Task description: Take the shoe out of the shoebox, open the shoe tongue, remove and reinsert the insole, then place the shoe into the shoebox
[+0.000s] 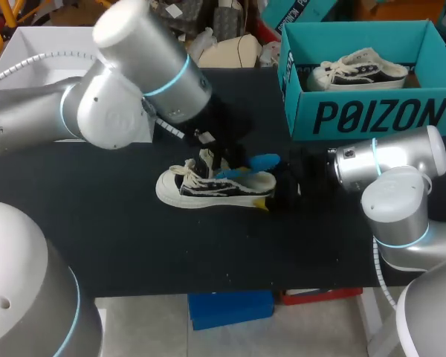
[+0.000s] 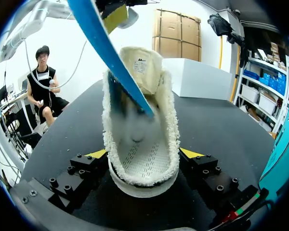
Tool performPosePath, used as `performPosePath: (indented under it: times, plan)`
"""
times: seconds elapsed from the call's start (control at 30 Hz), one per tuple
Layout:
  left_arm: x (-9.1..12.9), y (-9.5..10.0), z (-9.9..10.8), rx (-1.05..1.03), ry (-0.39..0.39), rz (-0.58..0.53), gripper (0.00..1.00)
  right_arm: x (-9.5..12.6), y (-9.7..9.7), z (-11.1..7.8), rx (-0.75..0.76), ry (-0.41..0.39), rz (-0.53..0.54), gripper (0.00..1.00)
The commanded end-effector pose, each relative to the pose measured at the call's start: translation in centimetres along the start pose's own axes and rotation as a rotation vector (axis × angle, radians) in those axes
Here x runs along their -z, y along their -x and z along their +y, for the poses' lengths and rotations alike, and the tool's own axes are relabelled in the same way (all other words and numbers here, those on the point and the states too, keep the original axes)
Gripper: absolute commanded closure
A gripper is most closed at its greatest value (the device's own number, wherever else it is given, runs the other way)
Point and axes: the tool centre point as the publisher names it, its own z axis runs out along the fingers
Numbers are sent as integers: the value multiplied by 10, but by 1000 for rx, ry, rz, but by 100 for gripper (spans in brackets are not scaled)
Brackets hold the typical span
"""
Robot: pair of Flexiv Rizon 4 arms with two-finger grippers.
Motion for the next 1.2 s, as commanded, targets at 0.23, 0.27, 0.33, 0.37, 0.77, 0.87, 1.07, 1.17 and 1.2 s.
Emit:
performPosePath:
  times: [0.23, 0.27, 0.33, 0.37, 0.77, 0.87, 1.07, 1.17, 1.2]
  plan:
    - [66, -3, -42, -11, -208, 129, 100, 0, 0, 1, -2, -3, -1, 100]
    - [70, -4, -47, -17, -244, 171, 100, 0, 0, 1, -2, -3, -1, 100]
    - [79, -4, -54, -14, -314, 256, 100, 0, 0, 1, -2, -3, -1, 100]
    - [83, -3, -57, -12, -335, 289, 100, 0, 0, 1, -2, -3, -1, 100]
    - [87, -3, -58, -3, -335, 315, 100, 0, 0, 1, -2, -3, -1, 100]
    - [87, -3, -58, -3, -335, 315, 100, 0, 0, 1, -2, -3, -1, 100]
    - [97, -10, -60, 92, -476, 366, 100, 0, 0, 1, -2, -3, -1, 100]
    - [104, -10, -64, 124, -520, 387, 100, 0, 0, 1, -2, -3, -1, 100]
    - [107, -10, -66, 137, -523, 399, 100, 0, 0, 1, -2, -3, -1, 100]
